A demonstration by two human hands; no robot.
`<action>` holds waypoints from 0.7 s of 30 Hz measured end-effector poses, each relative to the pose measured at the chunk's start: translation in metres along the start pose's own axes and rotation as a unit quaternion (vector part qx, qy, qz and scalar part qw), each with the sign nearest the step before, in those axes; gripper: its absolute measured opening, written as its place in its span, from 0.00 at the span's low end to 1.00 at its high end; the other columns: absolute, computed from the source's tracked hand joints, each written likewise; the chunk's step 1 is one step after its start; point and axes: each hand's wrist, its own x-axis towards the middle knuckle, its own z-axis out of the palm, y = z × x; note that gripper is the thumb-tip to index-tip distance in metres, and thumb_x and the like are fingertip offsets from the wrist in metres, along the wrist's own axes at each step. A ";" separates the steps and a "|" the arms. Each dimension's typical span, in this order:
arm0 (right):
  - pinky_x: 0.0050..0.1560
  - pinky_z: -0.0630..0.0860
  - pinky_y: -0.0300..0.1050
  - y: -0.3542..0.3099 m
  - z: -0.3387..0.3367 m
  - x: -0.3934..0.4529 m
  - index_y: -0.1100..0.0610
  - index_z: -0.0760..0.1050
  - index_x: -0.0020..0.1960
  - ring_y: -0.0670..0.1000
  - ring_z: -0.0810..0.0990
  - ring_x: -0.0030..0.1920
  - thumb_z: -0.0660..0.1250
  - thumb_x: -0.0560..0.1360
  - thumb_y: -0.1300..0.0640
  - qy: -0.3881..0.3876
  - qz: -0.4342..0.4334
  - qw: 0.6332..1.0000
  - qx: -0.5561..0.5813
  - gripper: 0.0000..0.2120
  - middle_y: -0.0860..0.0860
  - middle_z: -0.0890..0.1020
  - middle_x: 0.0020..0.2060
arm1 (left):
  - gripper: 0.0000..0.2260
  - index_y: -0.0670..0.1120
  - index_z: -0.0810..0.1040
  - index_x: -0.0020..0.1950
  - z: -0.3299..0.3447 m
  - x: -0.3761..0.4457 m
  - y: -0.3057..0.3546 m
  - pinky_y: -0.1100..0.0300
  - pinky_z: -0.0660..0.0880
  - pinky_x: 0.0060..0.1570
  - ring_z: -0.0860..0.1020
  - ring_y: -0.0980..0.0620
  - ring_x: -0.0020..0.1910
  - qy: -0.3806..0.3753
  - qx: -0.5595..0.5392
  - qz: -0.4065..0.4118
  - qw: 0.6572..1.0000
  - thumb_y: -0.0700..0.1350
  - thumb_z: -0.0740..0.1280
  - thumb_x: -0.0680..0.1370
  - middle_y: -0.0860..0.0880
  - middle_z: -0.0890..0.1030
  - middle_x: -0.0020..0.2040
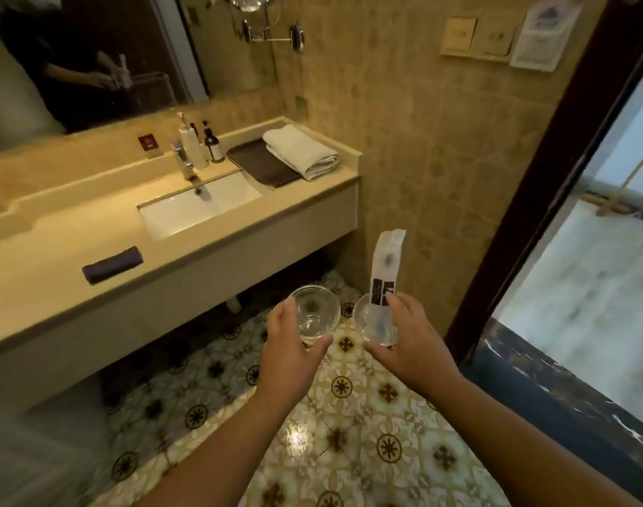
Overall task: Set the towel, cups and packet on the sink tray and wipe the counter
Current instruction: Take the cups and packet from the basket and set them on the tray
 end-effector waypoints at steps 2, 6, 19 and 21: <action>0.65 0.69 0.46 -0.009 0.025 0.057 0.50 0.55 0.75 0.50 0.66 0.69 0.71 0.68 0.38 -0.026 -0.016 1.000 0.000 0.43 0.49 0.60 0.73 | 0.38 0.52 0.54 0.77 -0.006 0.042 -0.029 0.58 0.69 0.61 0.67 0.50 0.69 0.014 -0.018 -0.030 0.999 0.59 0.70 0.75 0.52 0.55 0.76; 0.63 0.68 0.43 -0.010 0.040 0.113 0.51 0.57 0.75 0.50 0.67 0.68 0.72 0.69 0.40 -0.042 -0.041 0.998 -0.003 0.42 0.51 0.62 0.72 | 0.37 0.51 0.55 0.78 -0.008 0.086 -0.041 0.52 0.72 0.64 0.68 0.49 0.68 0.022 -0.011 -0.044 0.999 0.57 0.70 0.75 0.51 0.57 0.75; 0.62 0.71 0.47 -0.034 0.054 0.434 0.51 0.58 0.74 0.52 0.70 0.66 0.74 0.68 0.42 -0.071 -0.140 0.988 -0.010 0.41 0.50 0.61 0.73 | 0.38 0.54 0.53 0.78 -0.007 0.355 -0.049 0.54 0.66 0.64 0.66 0.48 0.71 0.128 -0.026 -0.116 0.985 0.59 0.70 0.74 0.54 0.55 0.76; 0.65 0.70 0.50 -0.045 0.062 0.477 0.50 0.56 0.76 0.53 0.67 0.69 0.73 0.69 0.41 -0.083 -0.142 0.986 -0.022 0.43 0.50 0.59 0.75 | 0.39 0.52 0.53 0.78 -0.011 0.392 -0.055 0.51 0.67 0.66 0.66 0.47 0.71 0.135 -0.021 -0.131 0.982 0.59 0.70 0.74 0.51 0.56 0.77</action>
